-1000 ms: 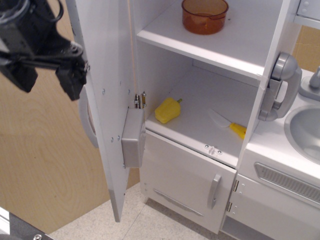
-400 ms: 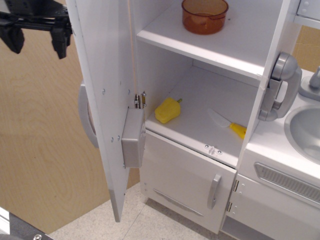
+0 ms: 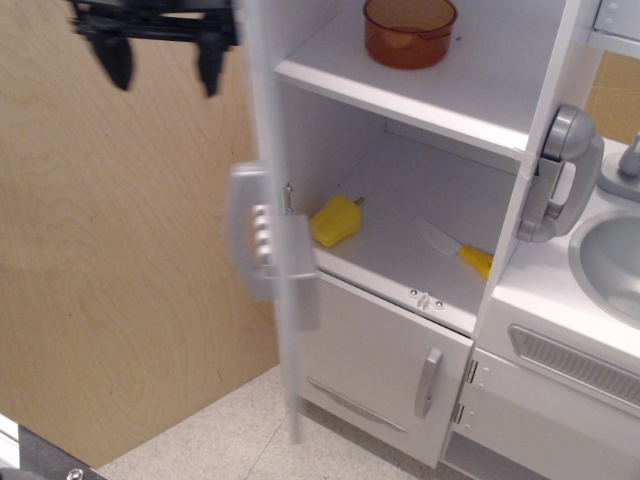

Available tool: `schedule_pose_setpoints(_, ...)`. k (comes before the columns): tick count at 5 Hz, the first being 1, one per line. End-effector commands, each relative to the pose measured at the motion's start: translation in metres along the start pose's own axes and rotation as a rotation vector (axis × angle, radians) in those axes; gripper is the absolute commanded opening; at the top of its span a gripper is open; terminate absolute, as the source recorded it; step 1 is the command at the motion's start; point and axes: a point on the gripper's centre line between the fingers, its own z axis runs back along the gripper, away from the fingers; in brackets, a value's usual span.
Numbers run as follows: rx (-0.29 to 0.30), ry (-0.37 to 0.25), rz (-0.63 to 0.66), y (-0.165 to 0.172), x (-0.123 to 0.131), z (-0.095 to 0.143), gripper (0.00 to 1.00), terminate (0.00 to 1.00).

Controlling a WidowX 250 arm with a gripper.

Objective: Close fridge

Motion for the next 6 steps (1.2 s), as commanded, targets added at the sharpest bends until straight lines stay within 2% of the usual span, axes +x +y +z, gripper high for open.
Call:
schedule_pose_setpoints(1,-0.018,-0.078,0.061,-0.044,0.035,0.007,1.0,0.0)
schedule_pose_setpoints(2,-0.03,-0.098,0.085,-0.061,0.052,0.003,1.0,0.0)
schedule_pose_setpoints(4,-0.02,-0.194,0.144,-0.079,0.089,-0.012,1.0,0.0)
schedule_pose_setpoints(5,-0.03,-0.221,0.155,-0.085,0.098,-0.018,1.0,0.0)
schedule_pose_setpoints(6,-0.027,-0.228,0.158,-0.087,0.082,-0.024,1.0,0.0)
